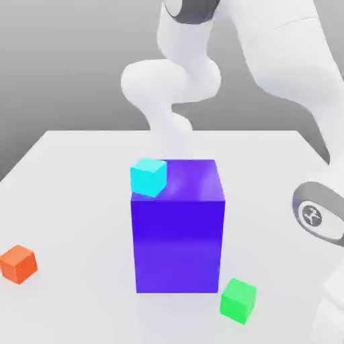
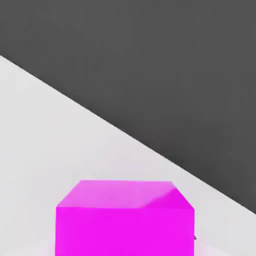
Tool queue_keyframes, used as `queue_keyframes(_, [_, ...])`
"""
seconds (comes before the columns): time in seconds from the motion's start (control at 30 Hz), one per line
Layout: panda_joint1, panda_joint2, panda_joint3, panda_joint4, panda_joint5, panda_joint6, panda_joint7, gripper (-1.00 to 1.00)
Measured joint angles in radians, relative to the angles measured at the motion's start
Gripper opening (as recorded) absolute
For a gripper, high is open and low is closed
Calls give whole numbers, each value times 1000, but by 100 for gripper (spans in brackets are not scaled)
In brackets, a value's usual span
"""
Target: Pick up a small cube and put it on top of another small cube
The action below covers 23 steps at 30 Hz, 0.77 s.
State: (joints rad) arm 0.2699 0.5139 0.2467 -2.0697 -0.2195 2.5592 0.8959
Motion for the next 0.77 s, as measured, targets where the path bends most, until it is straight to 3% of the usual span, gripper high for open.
queue_keyframes(0.27, [-125,-249,4,-273,48,26,-187,-100])
queue_keyframes(0.47, [-213,-446,-8,-492,174,66,-399,-100])
queue_keyframes(0.63, [-210,-343,-36,-527,122,203,-385,-100])
queue_keyframes(0.67, [-201,-309,-49,-525,101,234,-370,100])
queue_keyframes(0.77, [-201,-309,-49,-525,101,234,-370,100])
